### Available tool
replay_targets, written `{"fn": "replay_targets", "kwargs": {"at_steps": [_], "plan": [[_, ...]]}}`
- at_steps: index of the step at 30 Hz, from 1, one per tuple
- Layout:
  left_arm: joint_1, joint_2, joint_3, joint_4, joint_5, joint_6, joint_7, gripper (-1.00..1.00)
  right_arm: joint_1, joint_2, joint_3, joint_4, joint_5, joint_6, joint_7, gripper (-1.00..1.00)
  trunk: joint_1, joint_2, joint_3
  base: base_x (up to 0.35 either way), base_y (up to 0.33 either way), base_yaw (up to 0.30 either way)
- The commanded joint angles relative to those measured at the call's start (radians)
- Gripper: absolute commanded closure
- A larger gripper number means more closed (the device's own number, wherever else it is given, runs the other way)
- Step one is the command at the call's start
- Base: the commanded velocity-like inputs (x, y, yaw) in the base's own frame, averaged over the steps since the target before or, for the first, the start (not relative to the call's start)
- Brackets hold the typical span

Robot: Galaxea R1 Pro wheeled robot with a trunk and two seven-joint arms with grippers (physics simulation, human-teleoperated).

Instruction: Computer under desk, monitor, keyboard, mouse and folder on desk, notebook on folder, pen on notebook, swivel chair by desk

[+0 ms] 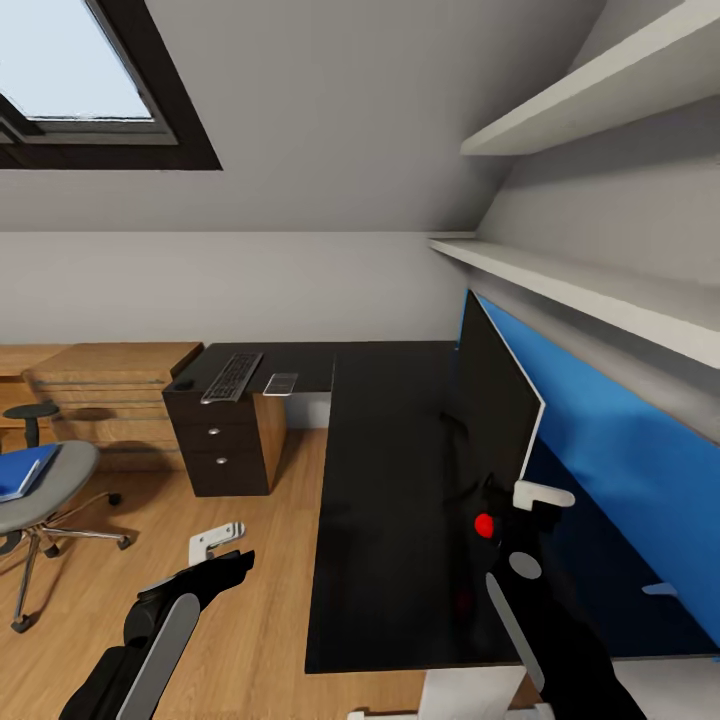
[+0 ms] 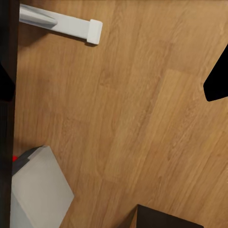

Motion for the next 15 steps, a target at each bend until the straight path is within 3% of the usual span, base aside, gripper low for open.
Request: {"fn": "replay_targets", "kwargs": {"at_steps": [1,15], "plan": [[-0.001,0.001,-0.002,-0.001,0.010,0.001,0.010,-1.00,-0.001,-0.001,0.004,-0.002,-0.007,0.005,-0.008,-1.00,0.000,-0.001,-0.001,-0.003,-0.001,0.000],[-0.001,0.001,-0.003,-0.001,0.011,0.001,0.010,-1.00,-0.001,-0.001,0.006,-0.006,-0.007,0.004,-0.008,-1.00,0.000,-0.001,-0.001,0.000,0.000,0.000]]}}
